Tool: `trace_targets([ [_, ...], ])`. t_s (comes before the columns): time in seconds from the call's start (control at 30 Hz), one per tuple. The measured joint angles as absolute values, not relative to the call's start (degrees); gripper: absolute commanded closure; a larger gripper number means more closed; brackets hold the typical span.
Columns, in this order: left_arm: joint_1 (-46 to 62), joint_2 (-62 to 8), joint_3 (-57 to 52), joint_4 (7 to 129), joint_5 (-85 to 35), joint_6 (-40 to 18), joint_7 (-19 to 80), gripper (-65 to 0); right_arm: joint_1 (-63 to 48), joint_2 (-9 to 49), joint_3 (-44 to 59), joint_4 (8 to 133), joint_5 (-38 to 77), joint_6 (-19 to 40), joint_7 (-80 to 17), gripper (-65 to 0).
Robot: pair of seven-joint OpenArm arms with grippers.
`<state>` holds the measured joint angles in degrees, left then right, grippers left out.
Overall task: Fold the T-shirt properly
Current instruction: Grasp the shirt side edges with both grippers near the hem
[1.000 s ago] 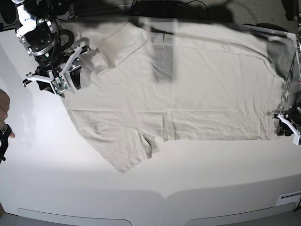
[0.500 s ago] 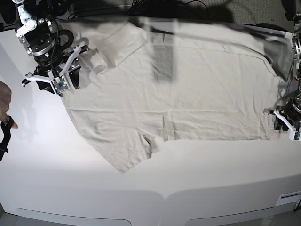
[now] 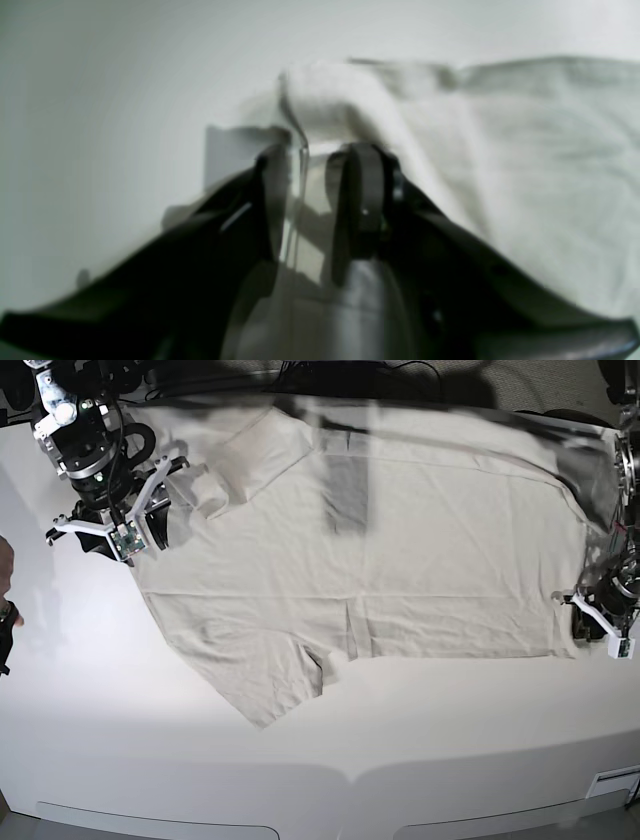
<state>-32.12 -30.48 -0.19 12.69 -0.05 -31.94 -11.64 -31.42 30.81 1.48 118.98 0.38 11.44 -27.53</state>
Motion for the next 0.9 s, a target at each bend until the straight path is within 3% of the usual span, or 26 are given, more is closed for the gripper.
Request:
trace_targets([
  [0.13, -32.29, -29.52, -0.27, 12.71, 0.80, -32.08, -12.10, -19.6, -31.44, 30.79, 1.48, 119.00, 0.38, 11.44, -27.53, -27.5],
  [0.33, -32.36, -30.33, -0.27, 12.71, 1.32, -32.58, -12.10, 0.0, -31.44, 31.27, 1.48, 119.00, 0.40, 11.46, -27.53, -27.5],
  [0.53, -31.90, -31.62, -0.16, 12.47, -2.33, -31.33, -14.72, 0.0, -31.46, 32.03, 1.45, 118.98, 0.38, 11.44, -24.67, -27.5],
  [0.7, -31.94, -33.36, -0.16, 12.47, -7.42, -31.27, -13.96, 0.0, -31.42, 32.10, 1.48, 118.98, 0.38, 10.55, -13.15, -27.5],
  [0.9, -31.94, -33.12, -0.14, 12.47, -7.40, -31.27, -10.04, 0.0, -27.55, 32.23, 1.48, 118.98, 3.64, 10.57, -17.72, -27.4],
])
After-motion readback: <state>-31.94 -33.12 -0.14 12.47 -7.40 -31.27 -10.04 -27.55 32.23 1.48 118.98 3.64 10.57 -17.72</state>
